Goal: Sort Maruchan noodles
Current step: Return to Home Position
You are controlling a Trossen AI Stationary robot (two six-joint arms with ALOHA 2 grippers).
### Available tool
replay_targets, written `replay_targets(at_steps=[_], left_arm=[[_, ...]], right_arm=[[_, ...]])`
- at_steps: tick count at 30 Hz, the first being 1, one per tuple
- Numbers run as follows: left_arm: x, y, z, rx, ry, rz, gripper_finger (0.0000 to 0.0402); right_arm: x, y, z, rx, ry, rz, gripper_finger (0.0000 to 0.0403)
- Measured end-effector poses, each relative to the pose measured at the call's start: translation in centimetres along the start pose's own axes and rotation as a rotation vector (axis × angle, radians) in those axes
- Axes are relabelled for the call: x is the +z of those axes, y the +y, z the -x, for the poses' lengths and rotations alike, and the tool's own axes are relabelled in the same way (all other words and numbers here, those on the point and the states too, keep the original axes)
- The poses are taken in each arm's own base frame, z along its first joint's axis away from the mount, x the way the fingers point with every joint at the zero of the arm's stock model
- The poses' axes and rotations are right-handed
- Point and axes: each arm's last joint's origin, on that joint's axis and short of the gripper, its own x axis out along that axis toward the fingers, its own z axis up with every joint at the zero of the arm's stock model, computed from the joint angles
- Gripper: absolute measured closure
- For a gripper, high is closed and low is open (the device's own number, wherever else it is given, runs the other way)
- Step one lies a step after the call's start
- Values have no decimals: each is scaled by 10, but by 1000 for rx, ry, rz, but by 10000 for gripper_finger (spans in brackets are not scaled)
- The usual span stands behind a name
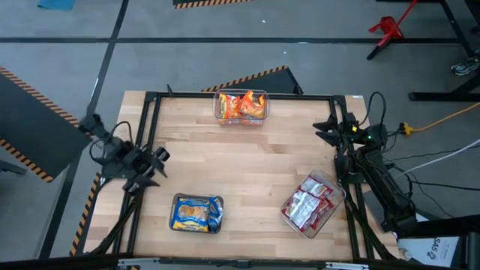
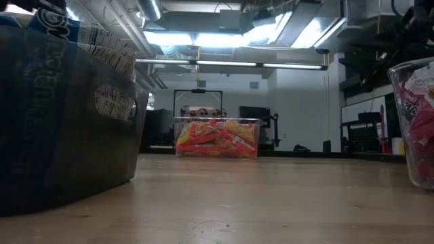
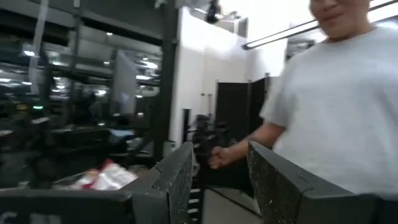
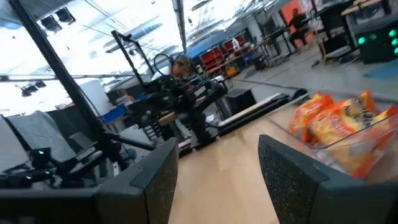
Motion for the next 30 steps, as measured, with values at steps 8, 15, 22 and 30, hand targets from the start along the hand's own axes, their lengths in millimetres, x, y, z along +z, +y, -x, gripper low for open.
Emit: replay_targets(at_steps=[8,15,22,30], left_arm=[[-5,22,-2,40,64,49,255],[-3,32,0,29,84,48,255],[-7,39,3,31,151,37,255],[-9,52,10,133,195,14,255]], right_arm=[[-8,12,-14,126,11,-5,196],[-31,30,-35,130,22,-58,196],[-50,44,-41,-128,-2,136,196],[-49,51,-39,-88,-34,151,196]])
